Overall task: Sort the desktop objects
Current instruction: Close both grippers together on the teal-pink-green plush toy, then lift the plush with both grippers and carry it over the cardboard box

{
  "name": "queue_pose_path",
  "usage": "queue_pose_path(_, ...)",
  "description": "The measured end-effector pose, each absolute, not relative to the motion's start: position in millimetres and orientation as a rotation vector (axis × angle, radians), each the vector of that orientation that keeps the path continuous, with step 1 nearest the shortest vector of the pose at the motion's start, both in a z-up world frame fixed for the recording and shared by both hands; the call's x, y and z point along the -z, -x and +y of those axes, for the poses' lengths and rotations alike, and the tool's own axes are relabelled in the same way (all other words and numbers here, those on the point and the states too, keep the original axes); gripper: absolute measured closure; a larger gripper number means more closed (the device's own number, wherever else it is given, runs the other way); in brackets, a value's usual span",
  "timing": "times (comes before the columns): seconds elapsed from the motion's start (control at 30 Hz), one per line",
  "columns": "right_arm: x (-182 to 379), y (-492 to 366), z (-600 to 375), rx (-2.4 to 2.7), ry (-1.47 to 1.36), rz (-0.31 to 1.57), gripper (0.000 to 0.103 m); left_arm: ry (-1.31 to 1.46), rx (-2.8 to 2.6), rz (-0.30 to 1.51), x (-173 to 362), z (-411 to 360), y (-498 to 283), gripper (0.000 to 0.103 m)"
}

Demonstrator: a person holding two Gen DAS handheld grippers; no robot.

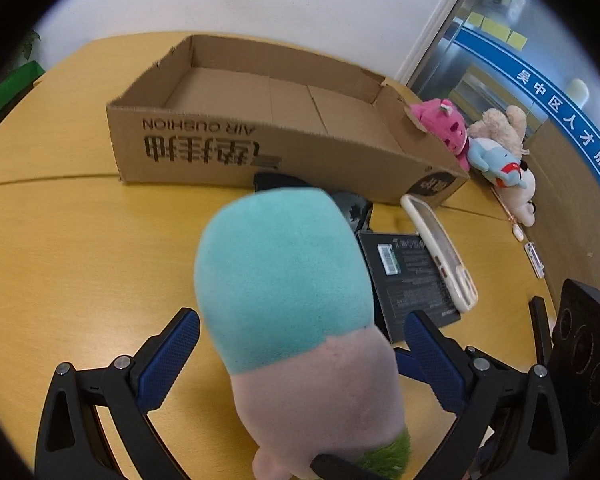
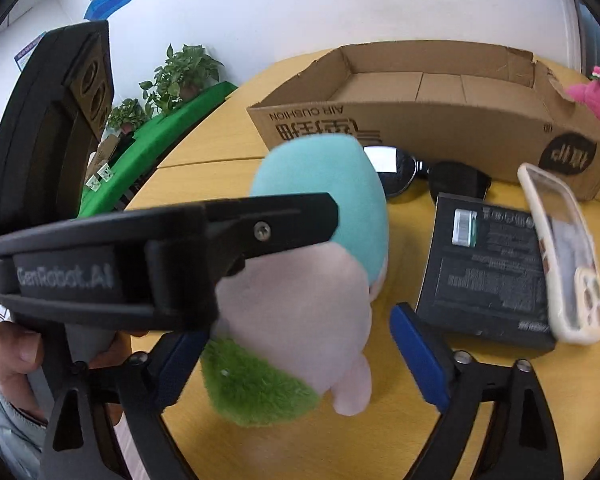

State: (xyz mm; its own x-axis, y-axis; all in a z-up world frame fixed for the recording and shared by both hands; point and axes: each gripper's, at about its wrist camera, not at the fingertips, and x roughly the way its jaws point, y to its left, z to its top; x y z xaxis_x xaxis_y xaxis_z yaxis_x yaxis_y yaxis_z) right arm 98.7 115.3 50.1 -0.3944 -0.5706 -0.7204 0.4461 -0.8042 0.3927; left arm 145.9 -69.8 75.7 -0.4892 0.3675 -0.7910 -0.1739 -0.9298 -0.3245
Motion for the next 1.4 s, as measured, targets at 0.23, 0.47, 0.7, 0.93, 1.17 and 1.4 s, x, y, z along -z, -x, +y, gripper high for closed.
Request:
queue_pose_path(0.23,-54,-121,111,2.208,-1.184,-0.146,0.024,1.431,-2.368,-0.420,-59,-77,-146,0.015)
queue_pose_path(0.47,-46,-125,108,2.232,-1.166,-0.145,0.035,1.426,-2.362,-0.410,-62,-75,-152,0.030)
queue_pose_path(0.7,-65,-155,107,2.228,-1.217,-0.018,0.041,1.479,-2.286,-0.539,-71,-64,-190,0.029)
queue_pose_path(0.93,-60,-163,127,2.224,-1.303,-0.037,0.005,1.519,-2.254,-0.526,-65,-66,-189,0.020)
queue_pose_path(1.17,-51,-144,113,2.144,-1.267,-0.019,0.037,1.478,-2.188,-0.514,-50,-64,-177,0.033)
queue_pose_path(1.4,-80,-145,111,2.172,-1.201,-0.003,0.045,1.371,-2.298,-0.458,-101,-63,-177,0.037)
